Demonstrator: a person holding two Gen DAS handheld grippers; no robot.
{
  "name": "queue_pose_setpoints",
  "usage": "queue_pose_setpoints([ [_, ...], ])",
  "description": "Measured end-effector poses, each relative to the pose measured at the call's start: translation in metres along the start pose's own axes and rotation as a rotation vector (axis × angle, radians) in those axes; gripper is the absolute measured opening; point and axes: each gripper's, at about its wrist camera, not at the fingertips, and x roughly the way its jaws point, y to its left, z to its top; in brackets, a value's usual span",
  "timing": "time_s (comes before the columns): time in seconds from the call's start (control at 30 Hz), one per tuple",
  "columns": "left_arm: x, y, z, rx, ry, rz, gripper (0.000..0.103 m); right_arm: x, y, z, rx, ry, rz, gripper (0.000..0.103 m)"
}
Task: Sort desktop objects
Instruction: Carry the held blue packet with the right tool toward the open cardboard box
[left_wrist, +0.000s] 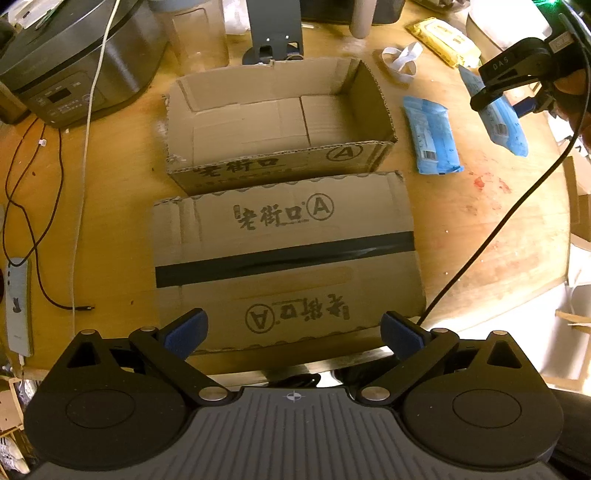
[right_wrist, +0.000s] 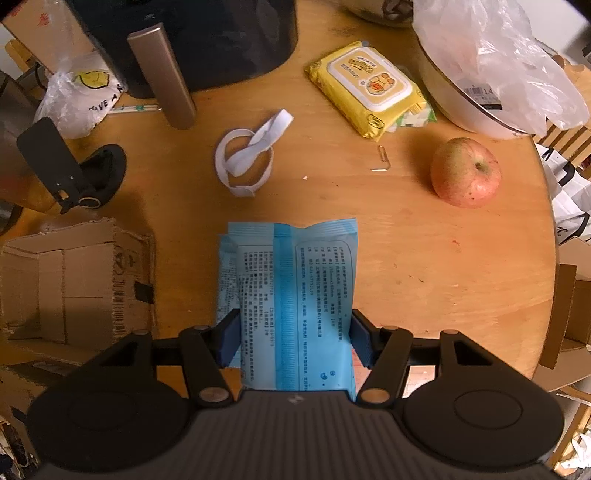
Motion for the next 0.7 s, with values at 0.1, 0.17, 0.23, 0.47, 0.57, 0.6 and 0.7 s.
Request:
queue_pose_setpoints([
  [0.1, -0.001, 0.005, -0.001, -0.007, -0.002, 0.0, 0.103, -0.001, 0.007, 0.0, -0.004, -0.001, 0.003, 0.059],
  [0.17, -0.001, 0.008, -0.001, -0.01, -0.003, 0.0, 0.103, -0.001, 0.011, 0.001, -0.006, -0.001, 0.005, 0.059],
  [0.23, -0.002, 0.012, -0.002, -0.014, -0.005, 0.0, 0.103, 0.0, 0.016, 0.002, -0.007, -0.001, 0.005, 0.059],
  [0.47, -0.003, 0.025, -0.005, -0.028, -0.004, 0.004, 0.103, 0.0, 0.032, 0.003, -0.015, 0.0, 0.008, 0.059],
  [0.57, -0.003, 0.03, -0.006, -0.033, -0.003, 0.004, 0.103, 0.001, 0.038, 0.002, -0.019, 0.0, 0.011, 0.059],
  [0.6, -0.003, 0.032, -0.007, -0.034, -0.004, 0.004, 0.103, 0.001, 0.04, 0.002, -0.02, 0.001, 0.011, 0.059],
  [0.7, -0.003, 0.037, -0.008, -0.039, -0.005, 0.004, 0.103, 0.004, 0.046, 0.001, -0.023, 0.007, 0.011, 0.059],
])
